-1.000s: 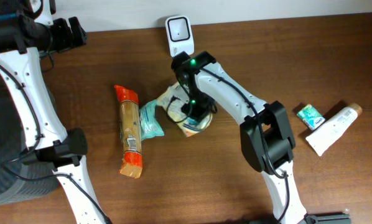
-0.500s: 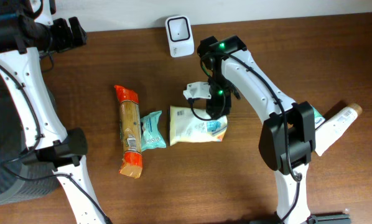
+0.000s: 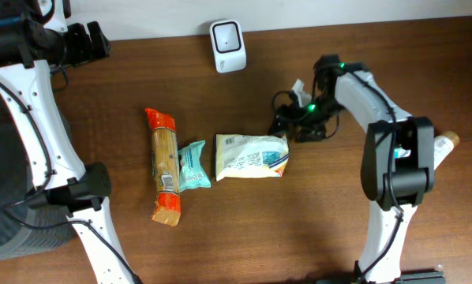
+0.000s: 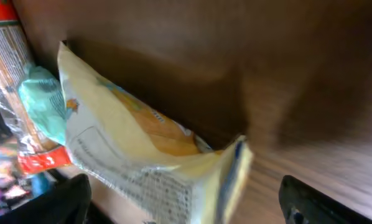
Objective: Scan the item barcode
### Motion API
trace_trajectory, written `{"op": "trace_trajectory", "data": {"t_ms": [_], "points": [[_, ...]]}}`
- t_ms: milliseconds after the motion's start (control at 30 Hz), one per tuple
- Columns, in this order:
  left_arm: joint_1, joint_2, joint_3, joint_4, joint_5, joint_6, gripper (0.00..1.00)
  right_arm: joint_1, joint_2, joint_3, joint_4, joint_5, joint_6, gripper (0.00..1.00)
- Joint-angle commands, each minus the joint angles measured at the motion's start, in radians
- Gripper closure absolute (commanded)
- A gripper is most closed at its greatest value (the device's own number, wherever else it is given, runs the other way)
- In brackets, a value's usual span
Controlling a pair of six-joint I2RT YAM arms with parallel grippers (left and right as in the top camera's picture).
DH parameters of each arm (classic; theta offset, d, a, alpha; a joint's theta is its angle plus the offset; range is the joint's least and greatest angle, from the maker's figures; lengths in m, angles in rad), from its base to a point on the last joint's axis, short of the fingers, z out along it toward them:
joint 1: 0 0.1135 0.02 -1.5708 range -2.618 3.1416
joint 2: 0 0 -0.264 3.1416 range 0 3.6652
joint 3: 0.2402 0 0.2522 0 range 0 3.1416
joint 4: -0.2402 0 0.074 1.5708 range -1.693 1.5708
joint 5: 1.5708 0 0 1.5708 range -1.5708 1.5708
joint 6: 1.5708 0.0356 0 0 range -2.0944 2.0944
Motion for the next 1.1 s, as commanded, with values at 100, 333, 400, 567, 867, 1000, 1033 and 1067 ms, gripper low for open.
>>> {"op": "trace_trajectory", "data": {"t_ms": [100,333,400,567,867,1000,1033,1067], "points": [[0.004,-0.008,0.002,0.000,0.000,0.016,0.01,0.120,-0.013,-0.167,0.258,-0.056,0.287,0.28],[0.004,-0.008,0.002,0.000,0.000,0.016,0.01,0.130,-0.037,-0.176,0.301,-0.064,0.220,0.96],[0.004,-0.008,0.002,0.000,0.000,0.016,0.01,0.130,-0.100,-0.114,0.241,-0.064,0.135,0.96],[0.004,-0.008,0.002,0.000,0.000,0.016,0.01,0.129,-0.397,0.056,0.161,-0.063,-0.016,0.96],[0.004,-0.008,0.002,0.000,0.000,0.016,0.01,0.029,-0.542,0.063,0.148,-0.128,0.056,0.96],[0.004,-0.008,0.002,0.000,0.000,0.016,0.01,0.031,-0.483,0.048,0.071,-0.004,0.183,0.96],[0.004,-0.008,0.002,0.000,0.000,0.016,0.01,0.041,-0.455,0.030,0.071,-0.008,0.221,0.96],[0.004,-0.008,0.002,0.000,0.000,0.016,0.01,0.058,-0.425,0.019,0.071,-0.017,0.257,0.96]]}}
